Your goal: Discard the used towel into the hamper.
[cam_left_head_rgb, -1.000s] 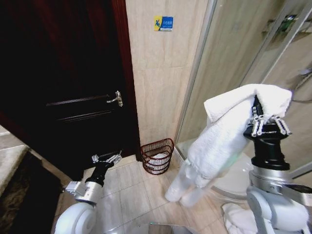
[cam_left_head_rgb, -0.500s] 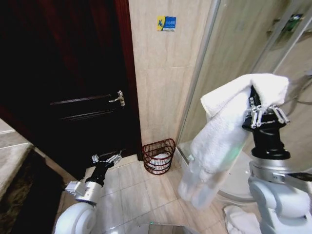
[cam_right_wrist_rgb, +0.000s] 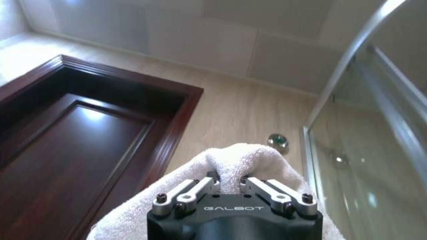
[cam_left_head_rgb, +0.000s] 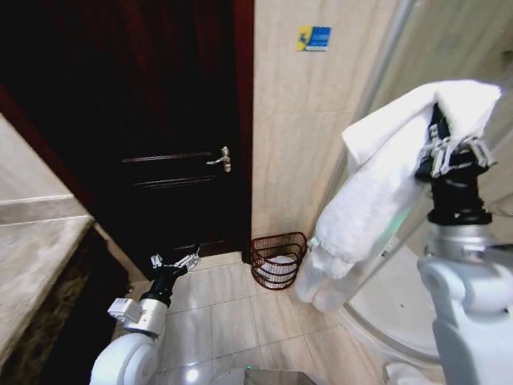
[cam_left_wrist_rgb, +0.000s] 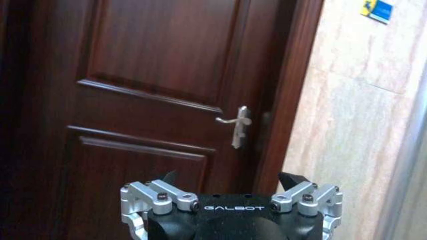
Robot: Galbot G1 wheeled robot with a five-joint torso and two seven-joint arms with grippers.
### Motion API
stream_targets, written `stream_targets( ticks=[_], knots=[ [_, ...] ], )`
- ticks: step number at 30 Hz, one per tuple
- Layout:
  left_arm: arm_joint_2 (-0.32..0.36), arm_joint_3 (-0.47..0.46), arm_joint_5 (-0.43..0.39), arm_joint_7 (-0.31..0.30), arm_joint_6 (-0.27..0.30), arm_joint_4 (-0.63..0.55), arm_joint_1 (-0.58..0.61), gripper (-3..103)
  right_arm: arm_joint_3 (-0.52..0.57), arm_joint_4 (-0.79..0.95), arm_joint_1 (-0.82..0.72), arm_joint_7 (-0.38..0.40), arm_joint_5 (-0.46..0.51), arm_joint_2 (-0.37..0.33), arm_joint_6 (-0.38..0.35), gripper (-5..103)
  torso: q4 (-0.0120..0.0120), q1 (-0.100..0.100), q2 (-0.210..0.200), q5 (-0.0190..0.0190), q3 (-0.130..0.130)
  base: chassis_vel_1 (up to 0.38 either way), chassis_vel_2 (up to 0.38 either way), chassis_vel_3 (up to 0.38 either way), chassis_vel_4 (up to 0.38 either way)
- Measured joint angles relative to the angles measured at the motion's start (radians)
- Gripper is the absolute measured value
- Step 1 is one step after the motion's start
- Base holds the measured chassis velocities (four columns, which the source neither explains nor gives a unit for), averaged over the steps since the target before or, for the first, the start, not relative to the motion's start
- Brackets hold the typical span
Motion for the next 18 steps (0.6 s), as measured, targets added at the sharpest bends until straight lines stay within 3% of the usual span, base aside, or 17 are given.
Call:
stream_targets(
  ticks=[7,18],
  knots=[
    [0.000,0.000,0.000,0.000,0.000,0.000,0.000,100,-0.116,-0.156,0.230,-0.006,0.051,-0.013,-0.001,9,-0.0006,0.000,0.000,0.0004,0.000,0.008,0.008,0.003,0.004],
    [0.000,0.000,0.000,0.000,0.000,0.000,0.000,100,-0.285,-0.400,0.540,-0.026,0.061,0.034,0.015,9,-0.0003,0.000,0.000,0.0000,0.000,0.000,0.000,0.000,0.000]
  ],
)
